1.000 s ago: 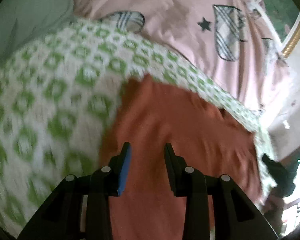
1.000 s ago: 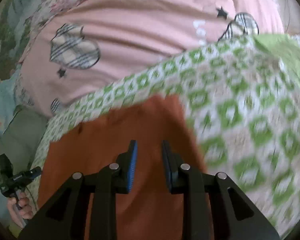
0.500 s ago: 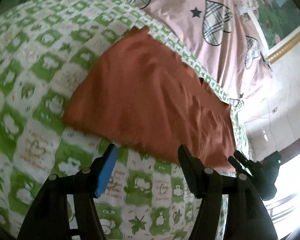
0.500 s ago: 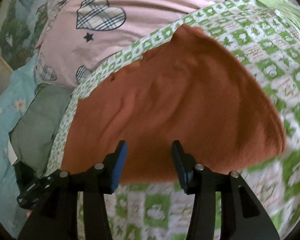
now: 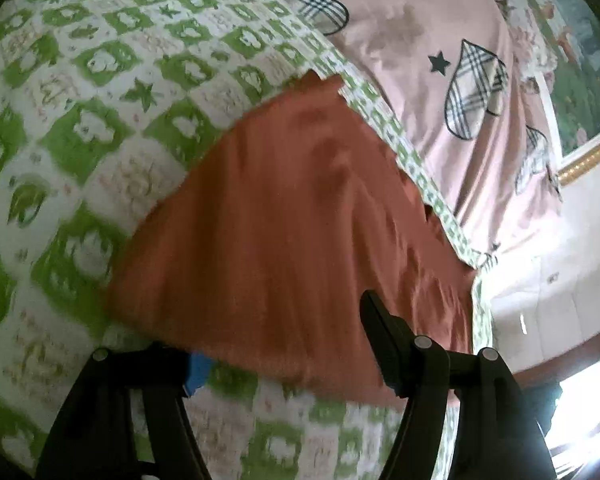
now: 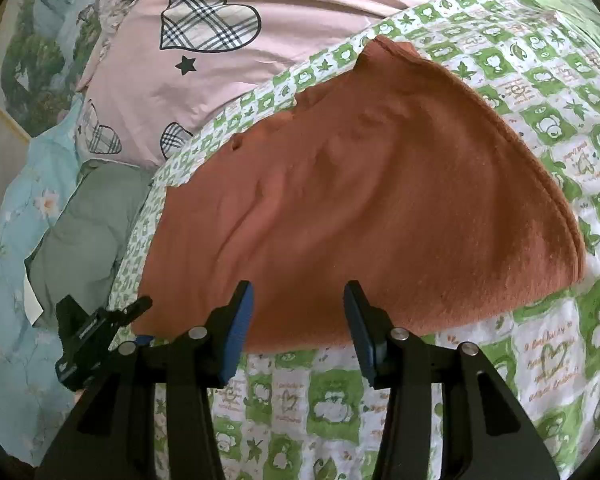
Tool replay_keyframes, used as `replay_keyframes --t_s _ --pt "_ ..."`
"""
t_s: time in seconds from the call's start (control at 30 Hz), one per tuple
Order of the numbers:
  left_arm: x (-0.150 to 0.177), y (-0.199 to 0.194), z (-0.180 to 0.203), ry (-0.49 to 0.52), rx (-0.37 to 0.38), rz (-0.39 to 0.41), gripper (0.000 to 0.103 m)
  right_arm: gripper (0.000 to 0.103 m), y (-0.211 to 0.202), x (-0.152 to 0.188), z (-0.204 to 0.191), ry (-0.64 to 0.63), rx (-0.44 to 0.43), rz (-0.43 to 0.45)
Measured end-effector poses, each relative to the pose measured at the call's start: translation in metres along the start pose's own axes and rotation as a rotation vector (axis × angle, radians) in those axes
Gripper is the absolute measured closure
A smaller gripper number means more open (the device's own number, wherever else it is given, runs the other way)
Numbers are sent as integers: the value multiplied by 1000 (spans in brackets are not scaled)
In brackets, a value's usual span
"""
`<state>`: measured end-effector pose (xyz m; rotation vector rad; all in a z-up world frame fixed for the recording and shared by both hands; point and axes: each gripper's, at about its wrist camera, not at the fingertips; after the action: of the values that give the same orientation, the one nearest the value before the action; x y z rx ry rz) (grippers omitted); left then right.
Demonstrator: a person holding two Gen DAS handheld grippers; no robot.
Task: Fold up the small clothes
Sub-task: 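Grasp the hem with the left gripper while the right gripper grasps the folded edge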
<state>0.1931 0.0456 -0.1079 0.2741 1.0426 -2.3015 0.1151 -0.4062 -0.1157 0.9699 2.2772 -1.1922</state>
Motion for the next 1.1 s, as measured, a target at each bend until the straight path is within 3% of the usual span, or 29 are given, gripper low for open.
replay_keyframes --t_s 0.1,0.13,0.17,0.23,0.33,0.47,0.67,0.77,0.9,1.1 --pt "-9 7 5 24 -32 24 51 55 3 -8 5 7 -3 1" --pt "-12 8 5 31 -51 33 71 55 3 -9 7 13 -3 5" --pt "-16 10 4 32 -66 34 85 55 4 -13 9 17 -6 7" --pt "-20 9 1 12 -47 39 91 55 4 -21 13 26 -13 17" --pt "-20 -2 27 113 -68 76 92 55 4 -35 19 33 -32 32" --pt "-12 -10 92 339 -47 114 93 55 5 -53 27 52 -58 25" --pt "35 27 184 696 -49 82 93 55 13 -77 34 79 -131 -30" --pt "64 55 199 805 -67 36 93 54 27 -89 31 80 -170 -84" --pt "102 86 202 923 -153 -2 93 43 57 -97 23 80 -195 -180" --pt "109 83 201 973 -182 24 92 42 110 -108 -2 33 -204 -274"
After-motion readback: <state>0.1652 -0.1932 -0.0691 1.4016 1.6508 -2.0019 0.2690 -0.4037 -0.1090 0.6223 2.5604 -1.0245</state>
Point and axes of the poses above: each gripper's, at about its wrist camera, not at the fingertips, and y roughly the way its jaws point, z to its right, x to its underside, and after that the axes turned 1 degree about y, right-handed
